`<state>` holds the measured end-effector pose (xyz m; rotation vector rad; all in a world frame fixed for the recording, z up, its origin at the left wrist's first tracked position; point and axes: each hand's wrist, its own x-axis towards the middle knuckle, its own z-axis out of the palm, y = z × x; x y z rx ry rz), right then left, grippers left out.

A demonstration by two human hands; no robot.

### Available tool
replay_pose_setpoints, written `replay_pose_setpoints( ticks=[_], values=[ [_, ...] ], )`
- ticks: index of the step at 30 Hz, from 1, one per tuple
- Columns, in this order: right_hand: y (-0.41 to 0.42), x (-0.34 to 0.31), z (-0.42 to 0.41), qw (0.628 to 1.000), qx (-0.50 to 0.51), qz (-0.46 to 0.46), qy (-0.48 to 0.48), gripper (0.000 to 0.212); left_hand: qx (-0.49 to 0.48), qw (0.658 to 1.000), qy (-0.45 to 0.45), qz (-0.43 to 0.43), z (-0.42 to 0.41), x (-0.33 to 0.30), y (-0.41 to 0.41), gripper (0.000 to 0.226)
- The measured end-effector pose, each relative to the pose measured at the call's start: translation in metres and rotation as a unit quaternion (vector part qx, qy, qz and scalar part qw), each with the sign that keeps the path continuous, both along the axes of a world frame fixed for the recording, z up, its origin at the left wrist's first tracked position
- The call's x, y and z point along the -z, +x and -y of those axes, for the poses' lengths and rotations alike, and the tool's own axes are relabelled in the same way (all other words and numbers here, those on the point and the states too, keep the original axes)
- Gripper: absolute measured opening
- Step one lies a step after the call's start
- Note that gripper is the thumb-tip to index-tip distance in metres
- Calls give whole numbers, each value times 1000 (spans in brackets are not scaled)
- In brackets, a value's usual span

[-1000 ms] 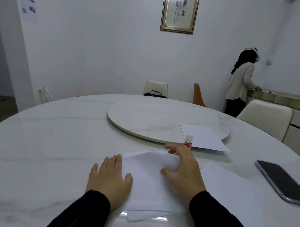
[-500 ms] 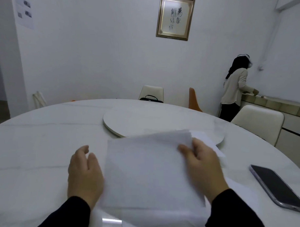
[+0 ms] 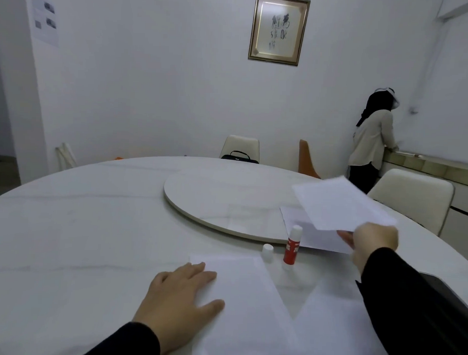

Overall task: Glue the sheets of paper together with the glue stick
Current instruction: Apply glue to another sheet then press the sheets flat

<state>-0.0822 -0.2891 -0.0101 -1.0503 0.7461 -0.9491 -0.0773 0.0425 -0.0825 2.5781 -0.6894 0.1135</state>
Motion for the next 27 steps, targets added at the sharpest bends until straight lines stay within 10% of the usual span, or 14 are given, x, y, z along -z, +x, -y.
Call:
replay_pose_setpoints(
  ticks=[11,16,20,27],
  values=[
    [5,34,-7,978,-156,-130,42,26,-2,1000,9,3,-1,2,3,57],
    [-36,10,-22,873,-256,-345,-232,24,8,999,42,4,3,3,3,51],
    [-29,22,-59,856,-324,-295,-274,52,13,999,35,-11,1,1,4,50],
    [-19,45,-70,904,-229,-195,-304,12,-34,999,10,8,1,-4,2,49]
  ],
)
